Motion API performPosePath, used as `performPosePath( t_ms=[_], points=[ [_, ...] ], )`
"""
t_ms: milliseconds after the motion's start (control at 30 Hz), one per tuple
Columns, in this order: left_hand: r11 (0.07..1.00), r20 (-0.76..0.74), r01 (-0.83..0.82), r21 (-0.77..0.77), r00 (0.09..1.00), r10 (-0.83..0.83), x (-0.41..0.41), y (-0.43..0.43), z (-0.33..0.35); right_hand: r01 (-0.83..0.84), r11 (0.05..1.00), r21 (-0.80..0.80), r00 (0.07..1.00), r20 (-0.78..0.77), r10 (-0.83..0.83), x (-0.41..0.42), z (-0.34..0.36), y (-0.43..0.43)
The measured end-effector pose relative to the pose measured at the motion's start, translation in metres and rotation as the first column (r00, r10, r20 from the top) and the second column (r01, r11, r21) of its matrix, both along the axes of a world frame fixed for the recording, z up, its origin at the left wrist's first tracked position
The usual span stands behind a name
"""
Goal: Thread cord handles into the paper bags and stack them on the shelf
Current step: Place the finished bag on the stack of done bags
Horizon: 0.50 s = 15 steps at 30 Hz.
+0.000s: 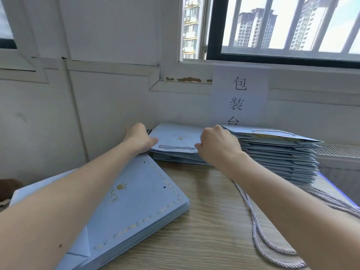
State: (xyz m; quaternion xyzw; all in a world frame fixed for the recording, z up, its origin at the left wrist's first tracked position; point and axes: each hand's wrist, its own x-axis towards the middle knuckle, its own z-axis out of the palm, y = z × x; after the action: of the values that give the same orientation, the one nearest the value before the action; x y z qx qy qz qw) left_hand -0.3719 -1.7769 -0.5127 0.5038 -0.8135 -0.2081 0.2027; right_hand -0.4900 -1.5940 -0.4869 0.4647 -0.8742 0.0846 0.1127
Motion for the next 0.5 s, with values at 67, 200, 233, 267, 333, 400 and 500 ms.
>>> performPosePath(
  t_ms=[67, 200, 233, 267, 333, 400, 500],
  points=[
    [0.998, 0.023, -0.006, -0.055, 1.000, 0.007, -0.005, 0.003, 0.001, -0.057, 0.998, -0.023, 0.998, 0.002, 0.057, 0.003, -0.004, 0.001],
    [0.990, 0.065, 0.034, -0.139, 0.998, -0.025, -0.019, 0.012, 0.003, -0.066, 0.997, -0.030, 0.997, 0.025, 0.067, 0.002, -0.008, 0.003],
    [0.988, 0.087, 0.047, -0.146, 0.996, -0.035, -0.023, 0.015, 0.001, -0.054, 0.998, -0.015, 0.997, 0.046, 0.054, 0.001, -0.010, 0.003],
    [0.986, 0.120, 0.052, -0.157, 0.992, -0.033, -0.026, 0.018, -0.001, -0.038, 0.999, -0.005, 0.997, 0.073, 0.038, -0.001, -0.012, 0.003],
    [0.975, 0.207, 0.067, -0.212, 0.978, -0.023, -0.030, 0.022, -0.007, -0.019, 1.000, -0.012, 0.991, 0.132, 0.020, -0.004, -0.018, 0.003],
    [0.954, 0.260, 0.097, -0.283, 0.965, -0.021, -0.031, 0.024, -0.014, -0.014, 0.999, -0.046, 0.985, 0.172, 0.022, -0.006, -0.023, 0.003],
    [0.915, 0.217, 0.162, -0.369, 0.973, -0.084, -0.030, 0.029, -0.017, -0.013, 0.994, -0.108, 0.977, 0.211, 0.036, -0.008, -0.030, 0.002]
  ],
)
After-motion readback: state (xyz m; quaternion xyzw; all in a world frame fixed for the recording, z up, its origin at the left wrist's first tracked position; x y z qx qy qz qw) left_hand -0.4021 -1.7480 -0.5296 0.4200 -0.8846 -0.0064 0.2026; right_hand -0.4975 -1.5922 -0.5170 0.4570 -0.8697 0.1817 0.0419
